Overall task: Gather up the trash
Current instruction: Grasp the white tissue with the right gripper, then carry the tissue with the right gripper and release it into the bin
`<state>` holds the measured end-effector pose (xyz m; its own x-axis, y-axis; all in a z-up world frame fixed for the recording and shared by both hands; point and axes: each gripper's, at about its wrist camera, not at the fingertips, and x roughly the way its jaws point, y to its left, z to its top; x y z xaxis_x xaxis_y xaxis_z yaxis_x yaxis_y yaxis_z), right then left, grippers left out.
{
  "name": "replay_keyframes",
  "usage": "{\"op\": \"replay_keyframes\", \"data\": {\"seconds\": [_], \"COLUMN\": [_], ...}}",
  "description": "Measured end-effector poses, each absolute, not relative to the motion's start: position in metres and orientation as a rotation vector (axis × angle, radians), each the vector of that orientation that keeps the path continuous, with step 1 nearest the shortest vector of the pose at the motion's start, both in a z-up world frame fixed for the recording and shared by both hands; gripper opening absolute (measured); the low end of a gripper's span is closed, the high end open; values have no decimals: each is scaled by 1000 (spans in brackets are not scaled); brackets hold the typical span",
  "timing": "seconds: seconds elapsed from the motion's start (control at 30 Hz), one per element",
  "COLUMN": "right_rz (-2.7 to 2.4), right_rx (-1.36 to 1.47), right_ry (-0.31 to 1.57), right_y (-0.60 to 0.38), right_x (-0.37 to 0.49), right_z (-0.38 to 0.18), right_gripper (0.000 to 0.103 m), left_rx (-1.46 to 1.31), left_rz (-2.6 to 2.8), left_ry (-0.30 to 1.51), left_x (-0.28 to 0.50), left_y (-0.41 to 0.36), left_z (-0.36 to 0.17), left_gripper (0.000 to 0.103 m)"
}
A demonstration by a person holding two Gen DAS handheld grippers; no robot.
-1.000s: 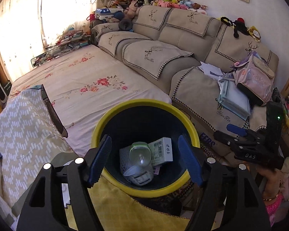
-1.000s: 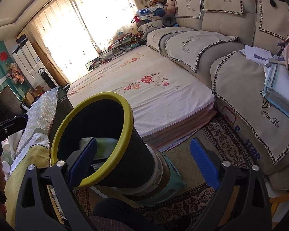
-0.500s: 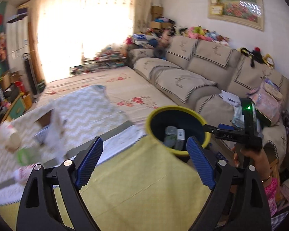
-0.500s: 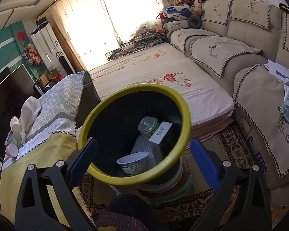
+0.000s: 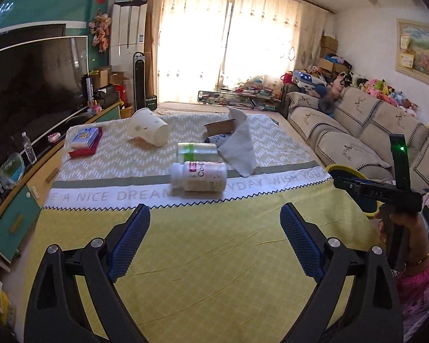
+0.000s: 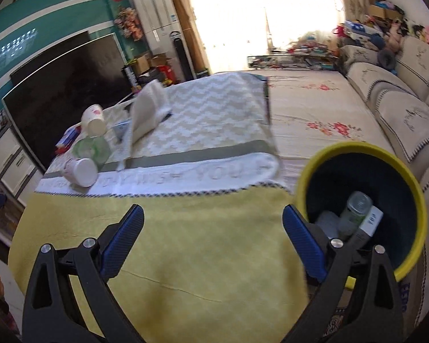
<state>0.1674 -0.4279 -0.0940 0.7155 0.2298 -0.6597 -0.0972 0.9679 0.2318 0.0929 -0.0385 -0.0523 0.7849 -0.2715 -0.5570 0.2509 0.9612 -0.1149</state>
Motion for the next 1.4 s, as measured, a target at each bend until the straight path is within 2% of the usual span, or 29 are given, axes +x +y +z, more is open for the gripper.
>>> {"op": "replay_keyframes", "data": {"seconds": [0.2,0.4,0.47,0.53,0.7,0.83,0.87,0.9,0.93,1.0,1.4], "right_rz": [327,273,264,254,235,239,245,247,242,228,202], "right_rx": [80,29,34,44,84,86,82,79,71,57,107], "right_ry": [772,778,794,817,843,860,867,873,874,861,688], "right_y": [-341,-302,-298,-298,-305,-303,-301,-298,-298,-297,-331], "right_x": [203,262,282,298,322,333,335,337,337,335,268], "right_z": [-81,-64,-66,-69,-77,-83,-85,-87,-87,-87,-51], "right_gripper": [92,92,86,74,64,38,35,27,13,3,2], "left_rx": [-91,-119,-131,-138,-155,-160,-159,-157,-156,-156,-146], "left_rz": [-271,-276,-276,-273,-265,-265,-267,-268,-269,-273,-295], "left_ry": [612,625,629,631,642,652,652,651,650,652,664], "left_x": [91,88,86,86,85,85,85,84,83,83,85], "left_y": [-6,1,4,8,16,17,17,15,14,12,0], "left_z": [-60,-68,-70,-71,-76,-79,-79,-79,-79,-79,-82], "left_gripper": [91,91,91,91,91,91,91,91,91,91,91]}}
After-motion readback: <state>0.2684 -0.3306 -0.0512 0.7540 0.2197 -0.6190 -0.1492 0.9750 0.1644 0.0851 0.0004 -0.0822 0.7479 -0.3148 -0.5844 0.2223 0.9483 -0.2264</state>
